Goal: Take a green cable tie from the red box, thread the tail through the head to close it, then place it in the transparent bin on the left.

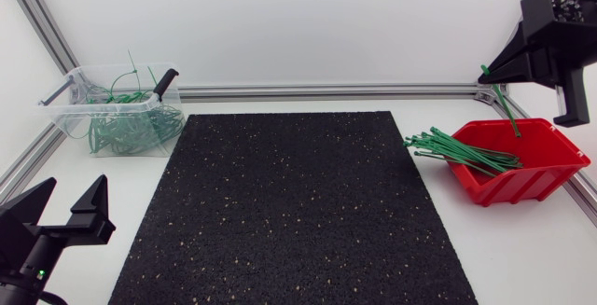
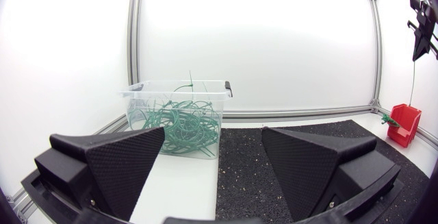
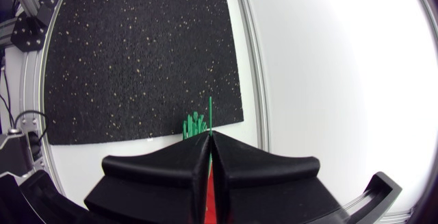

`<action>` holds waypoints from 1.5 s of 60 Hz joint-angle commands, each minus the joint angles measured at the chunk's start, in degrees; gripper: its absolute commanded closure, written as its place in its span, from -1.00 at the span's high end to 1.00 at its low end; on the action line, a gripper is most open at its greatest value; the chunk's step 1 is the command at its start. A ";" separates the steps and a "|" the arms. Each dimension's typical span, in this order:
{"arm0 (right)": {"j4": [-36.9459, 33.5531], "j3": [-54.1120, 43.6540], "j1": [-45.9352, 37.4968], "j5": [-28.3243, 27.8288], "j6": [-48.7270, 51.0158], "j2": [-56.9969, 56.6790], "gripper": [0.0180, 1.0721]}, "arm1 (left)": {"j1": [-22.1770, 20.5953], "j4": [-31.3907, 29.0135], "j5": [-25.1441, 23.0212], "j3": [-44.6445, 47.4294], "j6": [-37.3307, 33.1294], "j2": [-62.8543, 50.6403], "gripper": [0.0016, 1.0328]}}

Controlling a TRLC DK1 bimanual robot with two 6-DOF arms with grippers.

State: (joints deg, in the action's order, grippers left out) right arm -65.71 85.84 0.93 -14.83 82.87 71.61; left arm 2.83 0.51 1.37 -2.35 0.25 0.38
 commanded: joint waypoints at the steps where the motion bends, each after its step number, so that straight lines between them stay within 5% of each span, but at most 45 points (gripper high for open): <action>1: -1.70 3.01 3.99 -0.90 -6.49 -1.74 -0.89 | -0.19 -1.22 -0.31 2.26 1.15 0.41 0.92; 18: -2.58 10.22 18.76 -5.38 -31.19 -0.33 -0.89 | -0.28 -1.22 -0.40 2.26 1.15 0.41 0.92; 49: 29.33 -4.98 33.52 -6.70 -78.56 4.76 -0.89 | -0.46 -1.30 -0.49 2.26 1.15 0.41 0.92; 72: 55.69 -18.17 36.42 -6.88 -100.98 9.42 -0.89 | -0.28 -1.30 -0.49 2.26 1.15 0.41 0.92; 90: 66.68 -26.08 36.78 -9.25 -107.83 14.34 -0.89 | -0.19 -1.30 -0.49 2.26 1.15 0.41 0.92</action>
State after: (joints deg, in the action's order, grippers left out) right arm -1.17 62.33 37.80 -23.66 -22.20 85.27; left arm 2.57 0.45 0.95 -2.35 0.25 0.38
